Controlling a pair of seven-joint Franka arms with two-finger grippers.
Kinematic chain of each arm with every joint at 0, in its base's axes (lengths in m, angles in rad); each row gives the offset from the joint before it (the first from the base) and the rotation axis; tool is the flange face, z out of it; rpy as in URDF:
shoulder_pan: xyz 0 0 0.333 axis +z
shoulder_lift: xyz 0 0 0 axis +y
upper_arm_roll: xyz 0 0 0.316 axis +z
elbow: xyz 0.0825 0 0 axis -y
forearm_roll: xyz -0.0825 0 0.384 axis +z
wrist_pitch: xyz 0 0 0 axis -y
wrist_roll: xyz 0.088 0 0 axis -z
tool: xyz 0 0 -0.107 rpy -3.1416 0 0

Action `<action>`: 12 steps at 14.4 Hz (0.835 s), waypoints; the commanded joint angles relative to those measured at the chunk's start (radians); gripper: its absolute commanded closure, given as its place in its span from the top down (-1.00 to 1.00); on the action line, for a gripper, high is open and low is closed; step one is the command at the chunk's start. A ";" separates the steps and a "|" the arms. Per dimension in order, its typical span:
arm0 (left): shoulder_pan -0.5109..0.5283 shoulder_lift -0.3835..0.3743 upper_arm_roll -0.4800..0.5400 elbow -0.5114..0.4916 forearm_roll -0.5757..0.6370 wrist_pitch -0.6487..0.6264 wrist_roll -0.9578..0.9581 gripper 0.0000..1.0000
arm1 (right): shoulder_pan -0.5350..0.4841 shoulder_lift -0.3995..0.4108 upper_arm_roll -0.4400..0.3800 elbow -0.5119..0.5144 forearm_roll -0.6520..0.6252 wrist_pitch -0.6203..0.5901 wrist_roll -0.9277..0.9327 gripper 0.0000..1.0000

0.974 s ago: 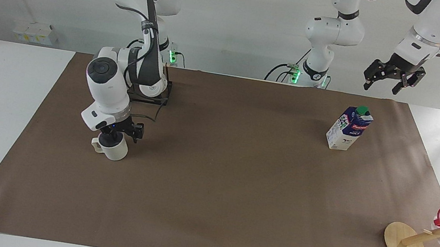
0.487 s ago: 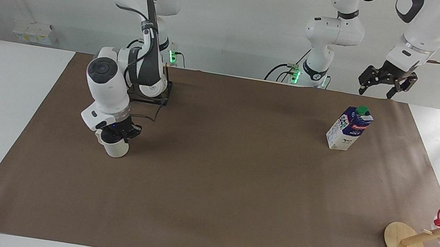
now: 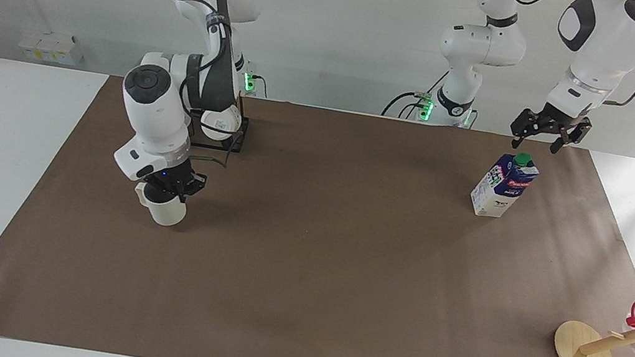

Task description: Place cup and milk on table

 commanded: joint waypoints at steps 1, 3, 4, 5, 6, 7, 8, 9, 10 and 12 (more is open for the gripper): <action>0.023 -0.051 -0.009 -0.090 0.030 0.078 0.012 1.00 | 0.075 0.004 0.004 0.073 -0.002 -0.070 0.100 -1.00; 0.021 -0.051 -0.011 -0.106 0.030 0.095 0.012 1.00 | 0.124 0.010 0.004 0.099 0.013 -0.074 0.163 -1.00; 0.021 -0.051 -0.014 -0.113 0.030 0.102 0.011 1.00 | 0.146 0.012 0.010 0.106 0.018 -0.076 0.195 -1.00; 0.021 -0.051 -0.016 -0.114 0.030 0.106 0.010 1.00 | 0.167 0.010 0.013 0.107 0.030 -0.082 0.218 -1.00; 0.021 -0.051 -0.016 -0.122 0.030 0.112 0.010 1.00 | 0.195 0.010 0.016 0.113 0.041 -0.094 0.237 -1.00; 0.020 -0.049 -0.017 -0.129 0.030 0.125 0.010 1.00 | 0.226 0.012 0.017 0.134 0.042 -0.111 0.263 -1.00; 0.018 -0.045 -0.017 -0.136 0.030 0.139 0.010 1.00 | 0.259 0.024 0.017 0.157 0.042 -0.137 0.303 -1.00; 0.017 -0.039 -0.017 -0.136 0.030 0.147 0.012 1.00 | 0.296 0.038 0.017 0.159 0.036 -0.140 0.352 -1.00; 0.017 -0.036 -0.019 -0.136 0.030 0.156 0.012 1.00 | 0.322 0.055 0.017 0.161 0.036 -0.137 0.395 -1.00; 0.017 -0.020 -0.019 -0.143 0.030 0.187 0.012 1.00 | 0.371 0.091 0.019 0.208 0.050 -0.143 0.464 -1.00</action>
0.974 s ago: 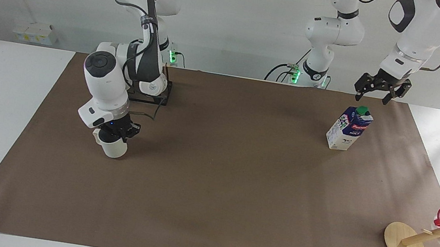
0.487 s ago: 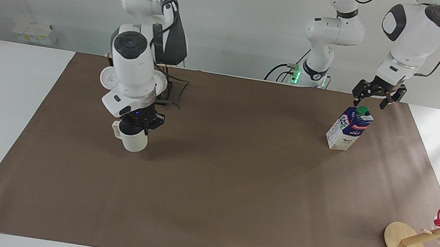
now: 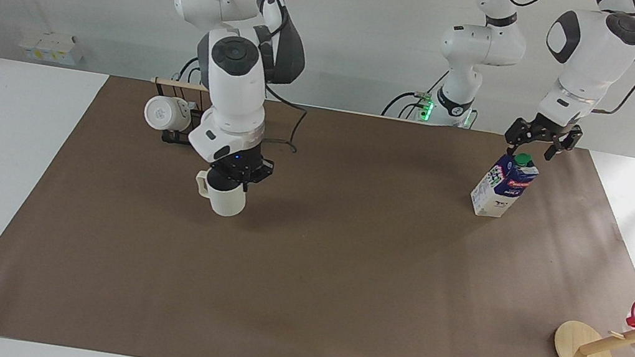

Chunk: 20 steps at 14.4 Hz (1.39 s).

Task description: Place cup and milk on table

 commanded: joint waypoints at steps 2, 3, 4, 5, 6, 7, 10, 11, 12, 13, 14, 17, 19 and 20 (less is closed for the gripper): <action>0.012 0.003 -0.008 -0.055 0.021 0.089 0.010 1.00 | 0.062 0.102 0.006 0.129 0.032 -0.027 0.097 -1.00; 0.012 0.009 -0.008 -0.058 0.022 0.099 0.010 1.00 | 0.090 0.137 0.006 0.170 0.032 -0.030 0.138 -1.00; 0.011 0.021 -0.007 -0.058 0.022 0.105 0.010 1.00 | 0.110 0.168 0.007 0.201 0.032 -0.042 0.178 -1.00; 0.012 0.023 -0.007 -0.058 0.022 0.105 0.010 1.00 | 0.127 0.179 0.007 0.209 0.032 -0.044 0.206 -1.00; 0.012 0.023 -0.007 -0.060 0.022 0.105 0.010 1.00 | 0.136 0.182 0.007 0.212 0.034 -0.047 0.211 -1.00; 0.014 0.023 -0.007 -0.058 0.022 0.105 0.010 1.00 | 0.138 0.185 0.020 0.215 0.048 -0.045 0.215 -1.00; 0.015 0.027 -0.007 -0.058 0.022 0.106 0.010 1.00 | 0.167 0.228 0.032 0.250 0.063 -0.033 0.243 -1.00; 0.015 0.030 -0.007 -0.058 0.022 0.106 0.010 0.92 | 0.171 0.246 0.033 0.273 0.065 -0.039 0.244 -1.00; 0.015 0.045 -0.007 -0.058 0.022 0.108 0.010 0.85 | 0.173 0.258 0.033 0.284 0.065 -0.038 0.248 -1.00; 0.012 0.050 -0.007 -0.058 0.022 0.113 0.010 0.70 | 0.176 0.272 0.035 0.284 0.065 -0.025 0.258 -1.00; 0.012 0.050 -0.007 -0.058 0.022 0.114 0.010 0.60 | 0.191 0.286 0.033 0.291 0.065 -0.019 0.273 -1.00; 0.009 0.050 -0.007 -0.058 0.024 0.110 0.010 0.49 | 0.202 0.307 0.033 0.285 0.062 -0.007 0.283 -1.00; 0.006 0.049 -0.007 -0.058 0.024 0.105 0.010 0.40 | 0.205 0.309 0.033 0.279 0.063 0.013 0.286 -1.00; 0.006 0.049 -0.008 -0.058 0.024 0.105 0.009 0.34 | 0.207 0.320 0.033 0.278 0.065 0.027 0.292 -1.00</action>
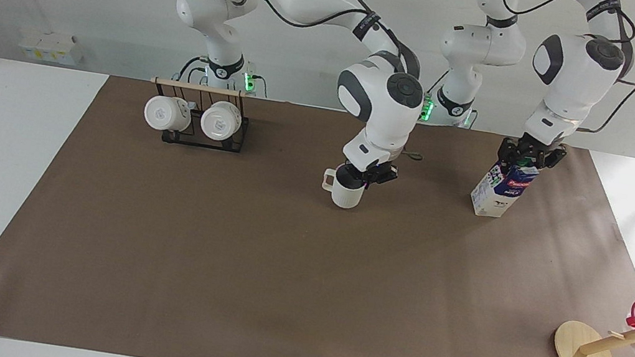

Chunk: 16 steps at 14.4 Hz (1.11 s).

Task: Place cup and milk on table
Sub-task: 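Set the white mug down and withdraw the right gripper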

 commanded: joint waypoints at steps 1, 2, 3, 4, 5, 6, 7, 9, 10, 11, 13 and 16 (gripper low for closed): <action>0.006 -0.009 -0.005 -0.015 0.020 0.016 0.006 0.27 | 0.000 0.027 0.004 0.022 0.022 0.026 0.041 -1.00; 0.006 -0.009 -0.005 -0.015 0.020 0.016 0.006 0.21 | 0.000 0.029 0.004 0.025 0.019 0.014 0.043 -1.00; 0.006 -0.007 -0.006 -0.015 0.020 0.014 0.005 0.13 | 0.000 0.027 0.004 0.025 0.015 0.015 0.043 -0.95; 0.006 -0.007 -0.006 -0.015 0.020 0.014 0.002 0.07 | 0.000 0.027 0.004 0.025 0.012 0.013 0.043 -0.55; 0.006 -0.007 -0.006 -0.013 0.022 0.014 0.000 0.07 | 0.000 0.027 0.004 0.025 0.011 0.013 0.043 -0.09; 0.006 -0.009 -0.006 -0.013 0.020 0.013 0.000 0.07 | 0.000 0.027 0.004 0.025 0.009 0.013 0.043 0.16; 0.006 -0.007 -0.006 -0.013 0.020 0.011 -0.001 0.03 | 0.000 0.027 0.004 0.025 0.008 0.013 0.043 0.33; 0.004 -0.009 -0.006 -0.007 0.020 0.007 -0.003 0.01 | 0.000 0.023 0.003 0.026 0.006 0.010 0.042 1.00; 0.006 -0.010 -0.006 0.000 0.020 -0.013 -0.003 -0.04 | -0.004 0.012 0.003 0.029 0.006 0.007 0.037 1.00; 0.006 -0.012 -0.006 0.019 0.020 -0.038 -0.004 -0.11 | -0.010 0.001 0.003 0.029 0.006 0.006 0.032 1.00; 0.004 -0.015 -0.008 0.036 0.020 -0.067 -0.004 -0.22 | -0.015 -0.037 -0.003 0.028 0.006 0.007 0.026 1.00; 0.004 -0.017 -0.008 0.053 0.020 -0.085 -0.012 -0.22 | -0.069 -0.162 -0.009 -0.045 0.011 0.006 -0.047 1.00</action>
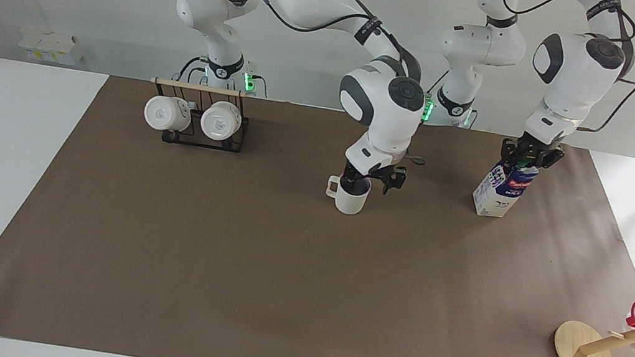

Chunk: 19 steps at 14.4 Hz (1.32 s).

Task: Place cup and milk on table
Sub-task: 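Set the white mug down and withdraw the right gripper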

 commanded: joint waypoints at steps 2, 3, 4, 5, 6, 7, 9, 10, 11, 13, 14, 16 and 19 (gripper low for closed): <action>-0.002 -0.009 -0.010 0.050 0.020 -0.065 -0.036 -0.22 | -0.109 -0.222 0.005 -0.164 0.015 -0.015 -0.106 1.00; -0.002 -0.009 -0.025 0.063 0.020 -0.076 -0.063 -0.22 | -0.141 -0.271 0.005 -0.192 0.015 -0.040 -0.132 1.00; -0.002 -0.007 -0.048 0.073 0.020 -0.085 -0.096 -0.22 | -0.170 -0.312 0.005 -0.213 0.015 -0.076 -0.152 1.00; -0.002 -0.007 -0.074 0.083 0.020 -0.091 -0.135 -0.22 | -0.205 -0.343 0.005 -0.223 0.015 -0.113 -0.166 1.00; -0.002 -0.005 -0.103 0.093 0.019 -0.093 -0.178 -0.22 | -0.239 -0.369 0.005 -0.227 0.015 -0.129 -0.178 1.00; -0.006 -0.002 -0.125 0.112 0.019 -0.095 -0.215 -0.22 | -0.276 -0.400 0.005 -0.243 0.015 -0.133 -0.199 1.00; -0.049 0.005 -0.134 0.135 0.011 -0.095 -0.283 -0.22 | -0.348 -0.449 0.005 -0.258 0.015 -0.162 -0.264 1.00; -0.084 0.014 -0.134 0.146 0.010 -0.095 -0.323 -0.22 | -0.385 -0.467 0.005 -0.258 0.015 -0.191 -0.299 1.00; -0.107 0.025 -0.134 0.161 0.008 -0.093 -0.356 -0.22 | -0.416 -0.484 0.005 -0.257 0.015 -0.210 -0.334 1.00; -0.140 0.050 -0.134 0.192 -0.001 -0.090 -0.410 -0.23 | -0.480 -0.515 0.005 -0.255 0.015 -0.253 -0.393 1.00; -0.161 0.057 -0.134 0.201 -0.024 -0.088 -0.426 -0.23 | -0.505 -0.527 0.005 -0.253 0.015 -0.271 -0.411 1.00; -0.177 0.060 -0.134 0.202 -0.067 -0.087 -0.430 -0.23 | -0.545 -0.540 0.003 -0.243 0.008 -0.294 -0.454 1.00; -0.206 0.060 -0.134 0.202 -0.099 -0.079 -0.447 -0.24 | -0.618 -0.531 0.003 -0.189 -0.003 -0.351 -0.529 1.00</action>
